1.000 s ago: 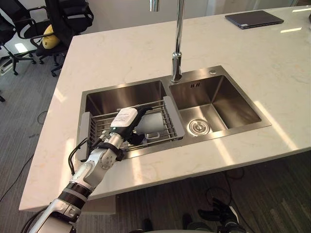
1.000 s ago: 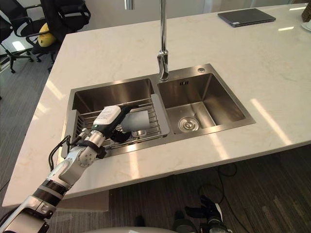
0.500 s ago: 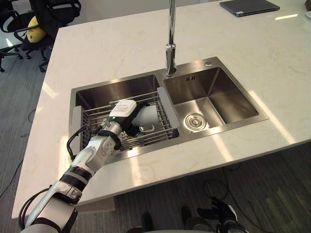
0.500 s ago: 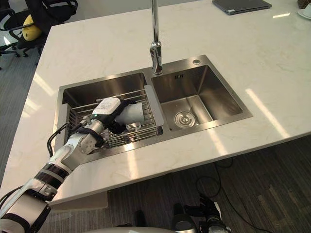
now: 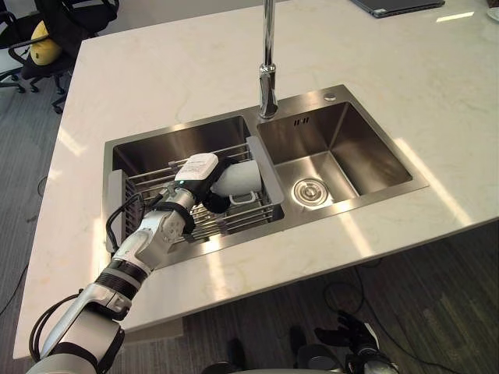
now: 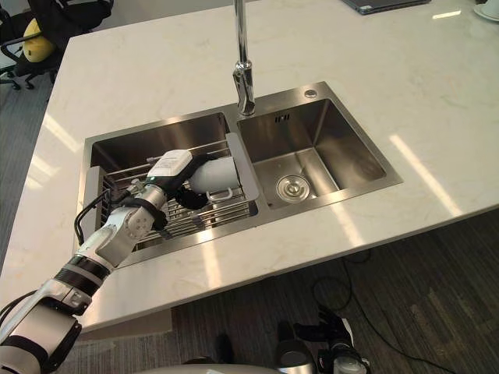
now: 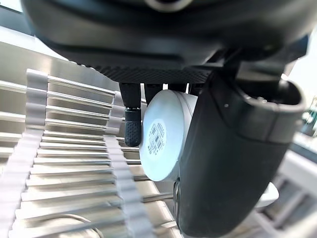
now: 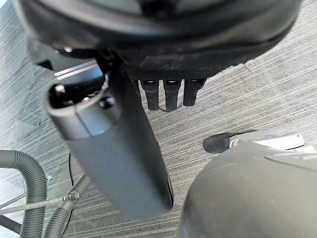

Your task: Walk over to the sink, pick up the cup, carry it to the dishwasher, place the cup inside the dishwasher, then close the dishwasher door

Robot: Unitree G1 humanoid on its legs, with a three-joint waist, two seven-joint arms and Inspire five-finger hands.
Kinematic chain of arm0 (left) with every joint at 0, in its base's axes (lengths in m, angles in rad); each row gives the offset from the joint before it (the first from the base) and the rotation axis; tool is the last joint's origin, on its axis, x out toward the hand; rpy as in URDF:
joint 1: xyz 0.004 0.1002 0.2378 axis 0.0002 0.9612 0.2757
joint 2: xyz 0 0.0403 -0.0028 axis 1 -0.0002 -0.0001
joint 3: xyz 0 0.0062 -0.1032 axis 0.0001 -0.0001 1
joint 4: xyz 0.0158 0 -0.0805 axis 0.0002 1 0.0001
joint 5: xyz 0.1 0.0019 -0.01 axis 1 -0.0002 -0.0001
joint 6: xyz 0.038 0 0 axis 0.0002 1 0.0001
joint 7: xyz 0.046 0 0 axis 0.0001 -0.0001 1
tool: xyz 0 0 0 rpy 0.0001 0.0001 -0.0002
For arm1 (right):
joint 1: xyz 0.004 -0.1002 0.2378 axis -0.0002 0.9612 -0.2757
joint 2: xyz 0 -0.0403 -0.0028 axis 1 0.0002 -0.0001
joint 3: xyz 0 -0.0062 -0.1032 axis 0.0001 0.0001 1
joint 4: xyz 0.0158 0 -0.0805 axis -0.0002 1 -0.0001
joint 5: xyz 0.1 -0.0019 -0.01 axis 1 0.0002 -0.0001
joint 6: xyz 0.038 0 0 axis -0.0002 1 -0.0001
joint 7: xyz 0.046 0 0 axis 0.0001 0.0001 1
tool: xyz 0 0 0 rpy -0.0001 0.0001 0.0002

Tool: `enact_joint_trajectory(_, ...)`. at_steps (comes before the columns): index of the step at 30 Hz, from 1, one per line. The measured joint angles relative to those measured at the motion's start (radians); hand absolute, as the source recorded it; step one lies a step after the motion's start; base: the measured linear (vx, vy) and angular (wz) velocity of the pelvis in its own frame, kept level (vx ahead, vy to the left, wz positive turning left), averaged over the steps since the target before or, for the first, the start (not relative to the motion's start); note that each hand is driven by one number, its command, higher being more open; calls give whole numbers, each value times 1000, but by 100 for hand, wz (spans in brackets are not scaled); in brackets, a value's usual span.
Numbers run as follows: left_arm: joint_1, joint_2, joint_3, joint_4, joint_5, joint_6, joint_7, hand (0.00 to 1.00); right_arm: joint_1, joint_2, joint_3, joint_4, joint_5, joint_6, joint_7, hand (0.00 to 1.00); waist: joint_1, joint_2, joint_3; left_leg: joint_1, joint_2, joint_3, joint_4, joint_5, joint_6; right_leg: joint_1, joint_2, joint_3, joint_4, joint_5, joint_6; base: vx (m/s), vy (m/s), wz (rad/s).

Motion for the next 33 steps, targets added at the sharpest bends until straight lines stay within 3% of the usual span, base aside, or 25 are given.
enact_joint_trajectory(4,122,-61,60,-116,-48,2,23,30,3,1,-2,1,0,6,-2,90,18,-1,0,1,0,-8,5,2,3,2,-1,-6,8,0,0,-34,-4,5)
enact_joint_trajectory(11,258,-137,114,-268,-138,-5,65,30,5,1,-6,1,1,8,-4,90,43,-3,-2,11,0,-10,5,3,5,12,0,-7,9,0,0,-6,-1,0)
enact_joint_trajectory(14,305,-204,150,-338,-188,-10,85,30,6,10,-28,1,6,8,-5,90,58,-6,-3,10,0,-8,5,3,5,10,0,-3,12,-1,0,-3,-2,-1)
enact_joint_trajectory(28,526,-387,242,-542,-537,-66,157,30,46,55,-61,-22,40,7,-8,90,98,-58,-37,29,16,23,23,-14,0,-1,17,38,55,-21,-6,-15,-15,-7)
enact_joint_trajectory(33,578,-430,258,-577,-626,-73,155,30,55,63,-62,-35,77,7,-13,90,104,-61,-43,27,18,44,46,-31,1,-5,18,57,67,-26,-4,12,-5,-11)
